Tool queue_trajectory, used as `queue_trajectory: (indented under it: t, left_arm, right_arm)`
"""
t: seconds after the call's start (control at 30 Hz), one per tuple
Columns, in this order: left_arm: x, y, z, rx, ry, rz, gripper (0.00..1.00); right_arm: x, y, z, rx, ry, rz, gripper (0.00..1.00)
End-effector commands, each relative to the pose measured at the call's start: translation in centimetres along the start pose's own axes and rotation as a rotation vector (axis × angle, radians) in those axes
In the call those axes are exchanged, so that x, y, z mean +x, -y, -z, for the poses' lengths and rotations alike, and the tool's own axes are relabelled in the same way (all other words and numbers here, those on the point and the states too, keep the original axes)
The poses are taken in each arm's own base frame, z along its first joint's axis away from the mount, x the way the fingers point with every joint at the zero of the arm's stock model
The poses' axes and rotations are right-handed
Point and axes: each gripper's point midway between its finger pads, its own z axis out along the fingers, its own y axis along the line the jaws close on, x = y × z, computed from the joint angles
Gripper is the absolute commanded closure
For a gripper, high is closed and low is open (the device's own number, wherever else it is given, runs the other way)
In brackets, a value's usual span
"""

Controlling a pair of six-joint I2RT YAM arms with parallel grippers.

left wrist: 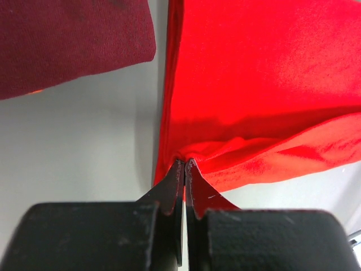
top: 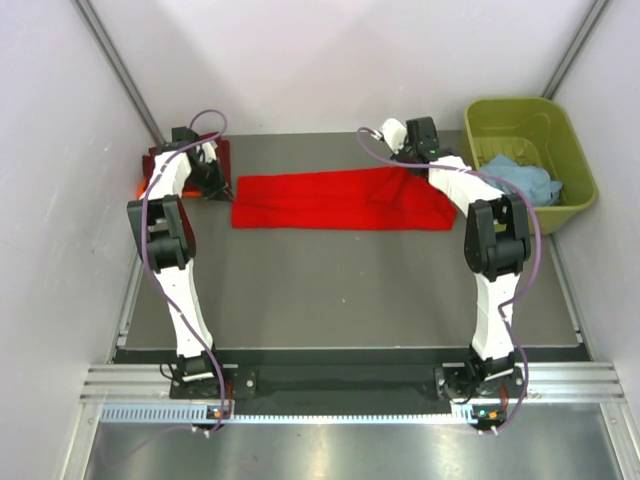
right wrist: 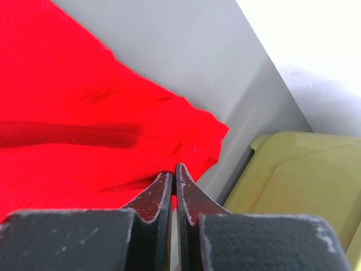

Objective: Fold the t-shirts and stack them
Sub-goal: Fold the tshirt

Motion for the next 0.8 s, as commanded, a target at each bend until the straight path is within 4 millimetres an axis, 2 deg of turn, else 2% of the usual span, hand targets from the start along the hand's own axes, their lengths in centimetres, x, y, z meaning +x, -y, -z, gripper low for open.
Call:
queue_trajectory:
  t: [0.0, 0.07, 0.13, 0.17, 0.2, 0.23, 0.27, 0.3, 0.37, 0.43, 0.47, 0.53, 0.57, 0.6, 0.63, 0.67, 0.7, 0.77]
  left_arm:
    - [-2.2, 0.5, 0.8, -0.013, 0.078, -0.030, 1.00]
    - [-2.1, 0.7, 0.7, -0.015, 0.077, -0.033, 0.99]
    - [-2.1, 0.5, 0.6, -0.030, 0.077, -0.036, 0.90]
    - [-2.1, 0.5, 0.7, -0.045, 0.080, -0.039, 0.80]
    - [-2.2, 0.5, 0.9, -0.054, 0.086, -0.046, 0.61]
    - [-2.2, 0.5, 1.1, -0.063, 0.087, -0.055, 0.55]
    - [-2.5, 0.5, 2.0, -0.080, 0.107, -0.060, 0.49]
    - [-2.7, 0.6, 2.5, -0.092, 0.119, -0.065, 0.44]
    - [-3.2, 1.4, 4.6, -0.080, 0.155, -0.077, 0.43]
    - [-3.1, 2.6, 5.9, -0.046, 0.170, -0.094, 0.43]
    - [-2.9, 3.9, 6.8, 0.010, 0.180, -0.106, 0.43]
    - [-2.5, 5.6, 7.6, 0.082, 0.186, -0.099, 0.43]
    - [-1.8, 7.2, 7.8, 0.166, 0.169, -0.108, 0.41]
    - [-1.4, 8.0, 7.7, 0.194, 0.155, -0.111, 0.40]
    - [-0.9, 8.5, 7.2, 0.213, 0.132, -0.112, 0.39]
    - [0.2, 9.6, 6.1, 0.230, 0.095, -0.132, 0.39]
    - [0.8, 10.3, 5.5, 0.246, 0.069, -0.144, 0.40]
    - [2.1, 11.1, 3.2, 0.260, 0.016, -0.142, 0.41]
  right_arm:
    - [-2.1, 3.0, 0.2, 0.086, 0.062, -0.038, 1.00]
    - [-2.1, 3.0, 0.0, 0.089, 0.063, -0.040, 1.00]
    - [-2.1, 3.2, -0.1, 0.101, 0.061, -0.045, 1.00]
    - [-2.3, 3.4, 0.1, 0.111, 0.063, -0.049, 1.00]
    - [-2.4, 3.5, 0.2, 0.125, 0.059, -0.049, 0.96]
    - [-2.3, 3.6, 0.4, 0.136, 0.056, -0.051, 0.86]
    - [-2.5, 3.9, 1.0, 0.150, 0.061, -0.059, 0.69]
    - [-2.7, 4.2, 1.4, 0.164, 0.064, -0.070, 0.62]
    - [-3.0, 4.9, 2.8, 0.188, 0.076, -0.104, 0.47]
    - [-3.7, 5.9, 4.8, 0.213, 0.104, -0.134, 0.41]
    - [-3.8, 5.6, 5.2, 0.208, 0.108, -0.154, 0.37]
    - [-4.3, 5.2, 6.6, 0.182, 0.128, -0.169, 0.36]
    - [-4.5, 4.4, 6.9, 0.142, 0.137, -0.193, 0.36]
    - [-4.6, 2.3, 7.0, 0.039, 0.144, -0.192, 0.36]
    - [-4.8, 1.2, 7.4, -0.011, 0.150, -0.203, 0.37]
    - [-4.6, -0.8, 7.5, -0.081, 0.133, -0.227, 0.36]
    - [-5.4, -2.8, 7.6, -0.173, 0.165, -0.232, 0.37]
    - [-5.8, -6.1, 7.5, -0.296, 0.166, -0.264, 0.36]
